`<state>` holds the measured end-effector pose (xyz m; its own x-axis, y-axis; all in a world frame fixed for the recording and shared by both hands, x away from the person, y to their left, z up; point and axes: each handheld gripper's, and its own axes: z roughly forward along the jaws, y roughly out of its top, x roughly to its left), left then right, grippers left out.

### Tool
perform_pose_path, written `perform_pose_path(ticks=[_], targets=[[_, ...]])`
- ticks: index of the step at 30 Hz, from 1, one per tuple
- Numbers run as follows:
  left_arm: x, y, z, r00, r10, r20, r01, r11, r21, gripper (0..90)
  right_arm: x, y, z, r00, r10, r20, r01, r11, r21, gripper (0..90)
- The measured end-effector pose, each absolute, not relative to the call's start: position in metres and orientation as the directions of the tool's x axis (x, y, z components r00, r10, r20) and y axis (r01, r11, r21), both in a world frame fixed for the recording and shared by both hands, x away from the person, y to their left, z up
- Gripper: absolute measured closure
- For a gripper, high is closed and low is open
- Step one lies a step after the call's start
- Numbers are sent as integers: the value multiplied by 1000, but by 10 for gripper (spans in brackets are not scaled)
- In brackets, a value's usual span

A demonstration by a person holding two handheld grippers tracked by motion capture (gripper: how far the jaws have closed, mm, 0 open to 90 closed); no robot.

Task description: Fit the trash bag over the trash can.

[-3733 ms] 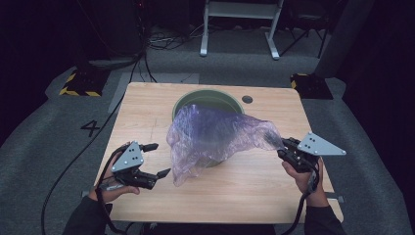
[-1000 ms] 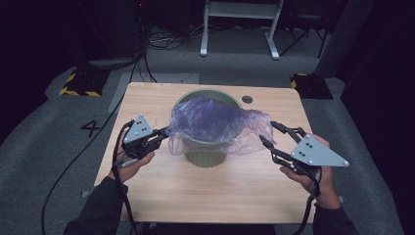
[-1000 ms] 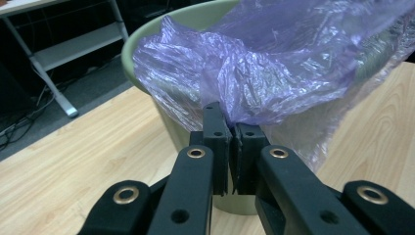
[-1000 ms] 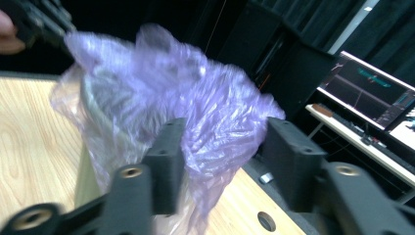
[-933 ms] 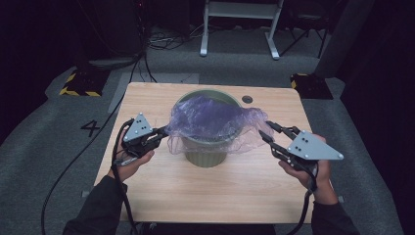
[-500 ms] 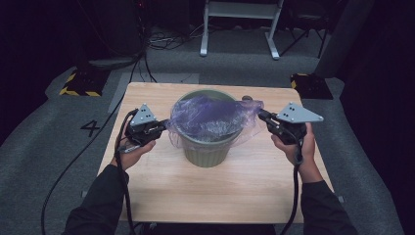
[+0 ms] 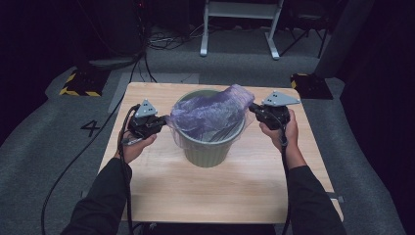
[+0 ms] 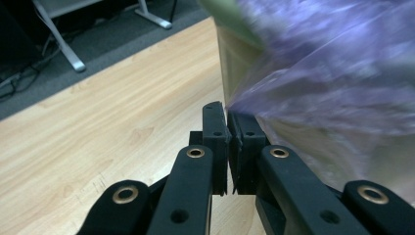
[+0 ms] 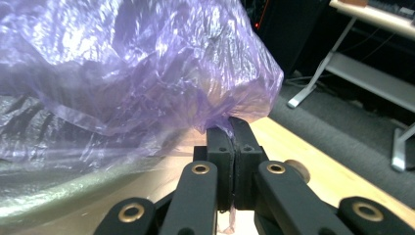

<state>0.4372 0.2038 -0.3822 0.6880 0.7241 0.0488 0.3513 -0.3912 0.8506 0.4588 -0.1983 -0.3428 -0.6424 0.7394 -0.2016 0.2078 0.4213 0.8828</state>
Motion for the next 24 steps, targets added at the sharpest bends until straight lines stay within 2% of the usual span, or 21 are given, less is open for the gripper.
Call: perform_pose_path(ticks=[9, 11, 19, 24], targets=[[453, 200, -399, 672, 740, 12, 412, -387, 825, 856, 477, -196, -363, -654, 743, -142, 283, 415, 865, 897], [452, 201, -400, 671, 741, 21, 406, -391, 826, 828, 477, -197, -366, -653, 744, -141, 289, 416, 862, 897], [416, 223, -393, 669, 740, 71, 321, -374, 870, 510, 457, -210, -362, -657, 738, -151, 247, 400, 883, 888], [390, 241, -384, 699, 711, 79, 256, -352, 900, 372, 443, -220, -355, -667, 728, -156, 222, 395, 891, 723]])
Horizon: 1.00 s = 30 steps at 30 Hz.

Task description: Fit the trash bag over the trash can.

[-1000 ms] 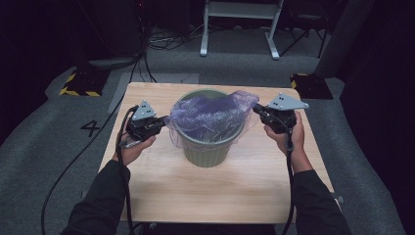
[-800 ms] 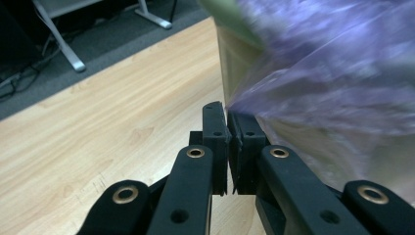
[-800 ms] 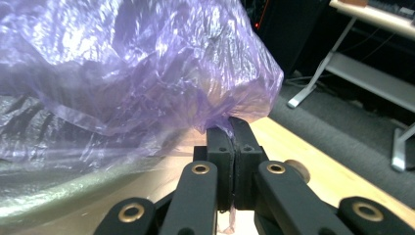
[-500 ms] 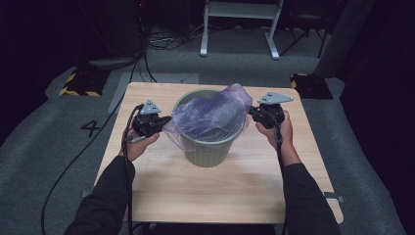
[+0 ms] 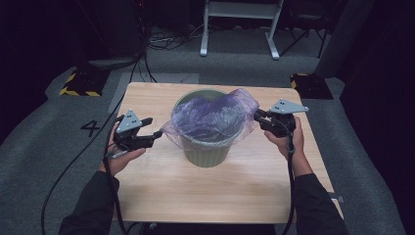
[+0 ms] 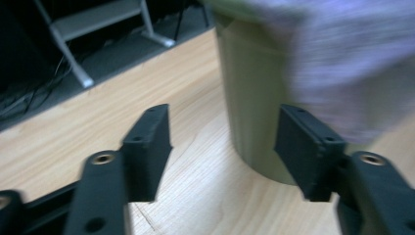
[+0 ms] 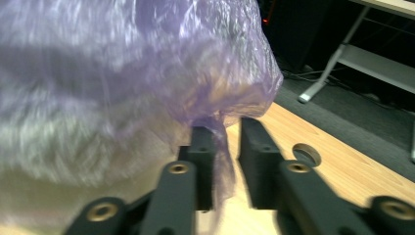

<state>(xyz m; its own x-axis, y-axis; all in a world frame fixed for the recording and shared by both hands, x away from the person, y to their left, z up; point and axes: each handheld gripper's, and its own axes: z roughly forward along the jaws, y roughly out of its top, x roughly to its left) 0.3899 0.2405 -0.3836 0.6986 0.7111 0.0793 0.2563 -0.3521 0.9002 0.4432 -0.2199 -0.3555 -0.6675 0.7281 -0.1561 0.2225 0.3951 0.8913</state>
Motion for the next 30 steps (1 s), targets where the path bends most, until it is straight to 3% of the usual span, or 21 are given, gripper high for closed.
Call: perform_pose_path(ticks=[3, 6, 9, 19, 30], targets=[[375, 244, -377, 735, 674, 73, 225, -345, 911, 281, 435, -225, -352, -676, 717, -171, 195, 397, 897, 513], [362, 239, -368, 772, 630, 85, 186, -351, 918, 220, 424, -230, -347, -695, 691, -199, 143, 404, 904, 366], [358, 229, -358, 780, 614, 121, 153, -374, 915, 191, 413, -232, -342, -713, 660, -237, 92, 424, 901, 284], [388, 207, -336, 754, 632, 176, 137, -414, 900, 240, 383, -237, -320, -737, 588, -333, -50, 445, 894, 233], [413, 198, -335, 739, 662, 122, 184, -373, 910, 260, 383, -192, -298, -790, 466, -398, -141, 494, 858, 242]])
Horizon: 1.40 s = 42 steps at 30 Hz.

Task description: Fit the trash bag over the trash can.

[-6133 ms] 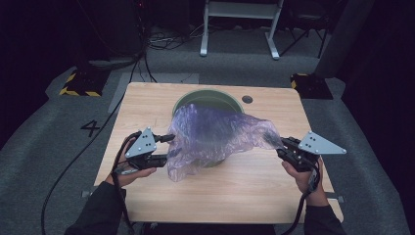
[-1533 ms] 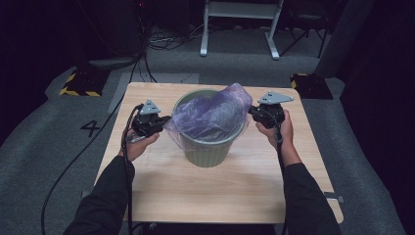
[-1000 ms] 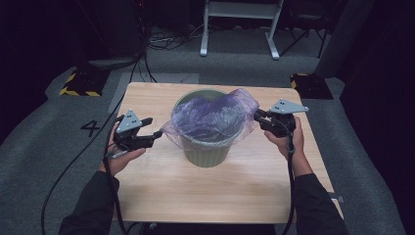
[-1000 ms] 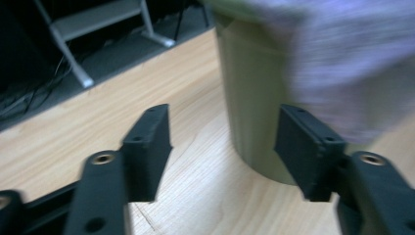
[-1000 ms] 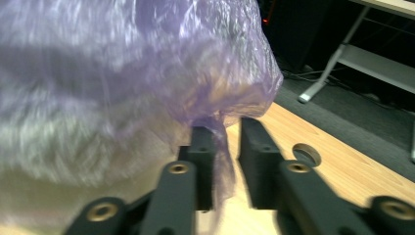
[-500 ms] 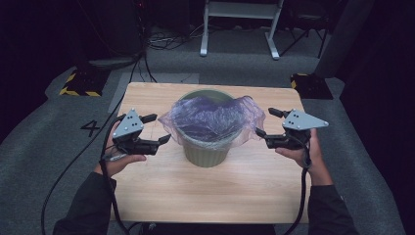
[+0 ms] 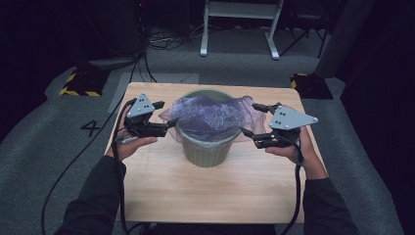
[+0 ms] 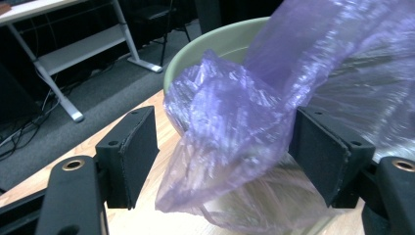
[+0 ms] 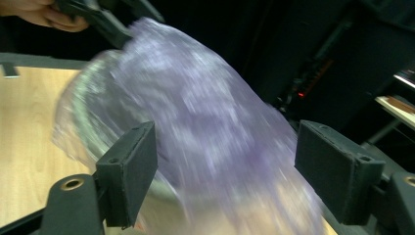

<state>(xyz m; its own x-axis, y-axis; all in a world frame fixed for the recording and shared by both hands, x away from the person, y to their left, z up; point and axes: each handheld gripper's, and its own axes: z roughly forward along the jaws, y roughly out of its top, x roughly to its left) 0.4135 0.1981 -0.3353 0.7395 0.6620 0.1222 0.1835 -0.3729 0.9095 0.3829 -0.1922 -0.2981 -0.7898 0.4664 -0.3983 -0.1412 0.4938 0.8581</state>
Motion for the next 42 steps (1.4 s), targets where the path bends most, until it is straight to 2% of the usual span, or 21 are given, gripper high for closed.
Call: perform_pose_path(ticks=[2, 4, 5, 7, 10, 14, 16, 17, 19, 24, 29, 30, 32, 33, 36, 38, 39, 42], targets=[[417, 197, -335, 737, 668, 107, 194, -361, 912, 259, 386, -181, -298, -784, 448, -429, -147, 537, 831, 246], [419, 197, -335, 728, 679, 97, 201, -346, 916, 259, 391, -172, -299, -773, 448, -449, -142, 568, 811, 313], [420, 198, -334, 727, 682, 84, 205, -332, 921, 257, 394, -169, -300, -772, 449, -450, -133, 578, 805, 442], [419, 199, -334, 730, 680, 65, 207, -311, 928, 246, 401, -165, -301, -783, 428, -452, -124, 604, 788, 613], [413, 199, -336, 754, 654, 58, 195, -308, 931, 206, 407, -163, -301, -779, 444, -442, -108, 599, 793, 764], [401, 200, -342, 773, 631, 56, 189, -314, 930, 171, 414, -166, -299, -787, 483, -384, -73, 545, 835, 819], [394, 204, -346, 778, 626, 52, 184, -306, 934, 164, 415, -168, -299, -786, 495, -371, -60, 536, 842, 809], [391, 206, -348, 781, 623, 45, 184, -299, 936, 163, 414, -169, -299, -791, 496, -360, -56, 526, 848, 745], [385, 208, -354, 782, 621, 45, 186, -302, 935, 161, 413, -170, -299, -783, 516, -348, -41, 515, 856, 515], [384, 208, -367, 780, 625, 27, 222, -317, 922, 157, 406, -170, -297, -808, 481, -340, -58, 510, 858, 325], [392, 202, -379, 780, 626, -1, 270, -334, 903, 156, 397, -165, -290, -825, 443, -349, -96, 499, 861, 273], [394, 200, -381, 774, 634, -4, 281, -337, 899, 157, 396, -165, -289, -834, 435, -339, -98, 488, 867, 280], [398, 198, -384, 779, 627, -11, 289, -342, 894, 168, 396, -165, -287, -842, 431, -326, -97, 473, 876, 375], [399, 197, -385, 777, 630, -11, 292, -344, 892, 189, 397, -164, -286, -837, 429, -338, -102, 484, 869, 431], [403, 198, -386, 771, 637, 5, 287, -355, 890, 326, 401, -163, -287, -830, 427, -357, -103, 513, 852, 615], [405, 198, -387, 760, 650, 33, 282, -375, 883, 454, 404, -163, -288, -830, 433, -350, -90, 516, 852, 705], [406, 199, -388, 762, 646, 32, 281, -376, 883, 508, 406, -163, -289, -826, 443, -350, -84, 517, 852, 778], [407, 199, -389, 762, 645, 59, 273, -402, 874, 723, 409, -165, -290, -823, 457, -337, -69, 508, 859, 862]])
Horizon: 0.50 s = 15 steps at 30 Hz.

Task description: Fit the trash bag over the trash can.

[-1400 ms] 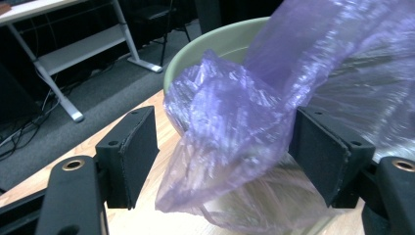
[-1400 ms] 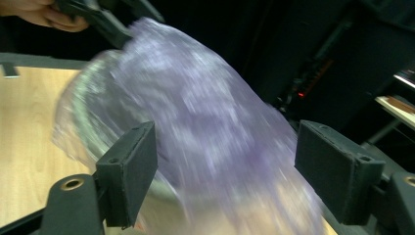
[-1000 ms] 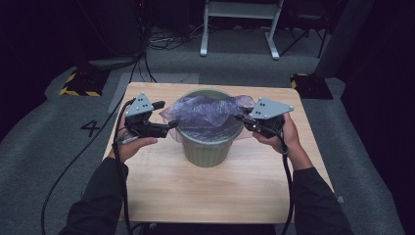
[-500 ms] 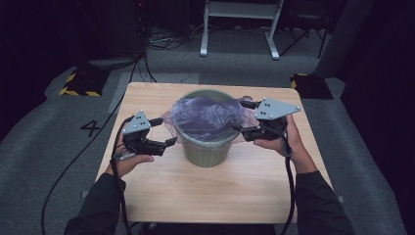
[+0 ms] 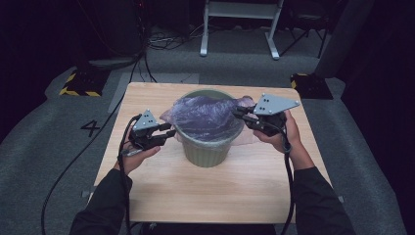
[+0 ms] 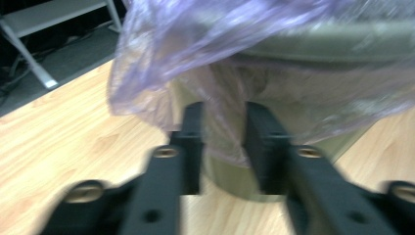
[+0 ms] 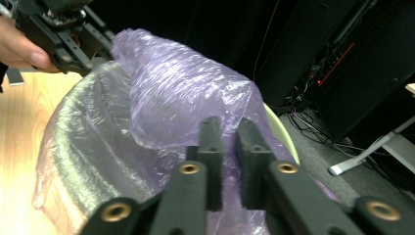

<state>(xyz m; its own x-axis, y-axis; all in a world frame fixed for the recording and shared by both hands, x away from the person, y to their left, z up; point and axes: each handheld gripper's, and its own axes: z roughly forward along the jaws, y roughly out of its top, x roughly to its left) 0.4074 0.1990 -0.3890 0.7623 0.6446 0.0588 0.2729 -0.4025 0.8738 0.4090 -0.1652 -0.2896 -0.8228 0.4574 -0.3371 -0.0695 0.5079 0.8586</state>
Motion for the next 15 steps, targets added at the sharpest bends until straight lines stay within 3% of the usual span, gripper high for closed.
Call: perform_pose_path(ticks=[2, 3, 12, 13, 15], targets=[[408, 200, -389, 764, 641, 69, 266, -412, 872, 873, 412, -167, -289, -810, 481, -336, -59, 503, 862, 888], [408, 200, -389, 760, 645, 84, 266, -426, 865, 896, 413, -167, -289, -807, 488, -332, -56, 498, 866, 891], [413, 211, -397, 774, 629, 68, 284, -443, 850, 899, 440, -170, -286, -770, 571, -285, 19, 467, 884, 895], [412, 212, -397, 783, 620, 55, 277, -427, 861, 852, 443, -170, -287, -771, 573, -279, 26, 465, 885, 895], [407, 211, -396, 772, 632, 60, 270, -414, 869, 670, 444, -168, -288, -766, 575, -288, 25, 474, 880, 895]])
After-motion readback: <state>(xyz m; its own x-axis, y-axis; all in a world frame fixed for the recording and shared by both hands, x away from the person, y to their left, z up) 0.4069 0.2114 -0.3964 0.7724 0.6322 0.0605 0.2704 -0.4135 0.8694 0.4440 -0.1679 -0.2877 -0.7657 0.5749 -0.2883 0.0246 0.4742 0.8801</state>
